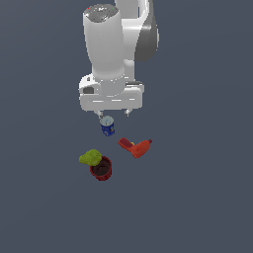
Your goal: Pick up a designated object from a clutter of objects.
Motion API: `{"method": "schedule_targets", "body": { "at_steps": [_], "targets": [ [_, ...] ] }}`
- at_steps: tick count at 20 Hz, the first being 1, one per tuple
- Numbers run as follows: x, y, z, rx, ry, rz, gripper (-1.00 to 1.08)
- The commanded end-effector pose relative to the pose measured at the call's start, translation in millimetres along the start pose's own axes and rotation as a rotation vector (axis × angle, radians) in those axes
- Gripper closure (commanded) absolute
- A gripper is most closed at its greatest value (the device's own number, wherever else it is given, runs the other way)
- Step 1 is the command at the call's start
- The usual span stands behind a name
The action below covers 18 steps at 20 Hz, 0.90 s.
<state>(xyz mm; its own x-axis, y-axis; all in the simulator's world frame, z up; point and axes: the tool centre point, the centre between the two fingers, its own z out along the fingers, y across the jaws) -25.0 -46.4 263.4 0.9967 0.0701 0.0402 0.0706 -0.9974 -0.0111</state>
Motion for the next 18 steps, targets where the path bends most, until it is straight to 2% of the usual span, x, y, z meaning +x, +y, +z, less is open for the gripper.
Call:
{"method": "schedule_targets", "body": {
  "at_steps": [1,10,18],
  "targets": [
    [-14,10,21,-0.002,-0.006,-0.042,-0.92],
    [-73,38,90,-0.006,-0.026,-0.193,-0.92],
    [-112,48,123,-0.006,-0.038,-0.28,-0.92]
  ]
}}
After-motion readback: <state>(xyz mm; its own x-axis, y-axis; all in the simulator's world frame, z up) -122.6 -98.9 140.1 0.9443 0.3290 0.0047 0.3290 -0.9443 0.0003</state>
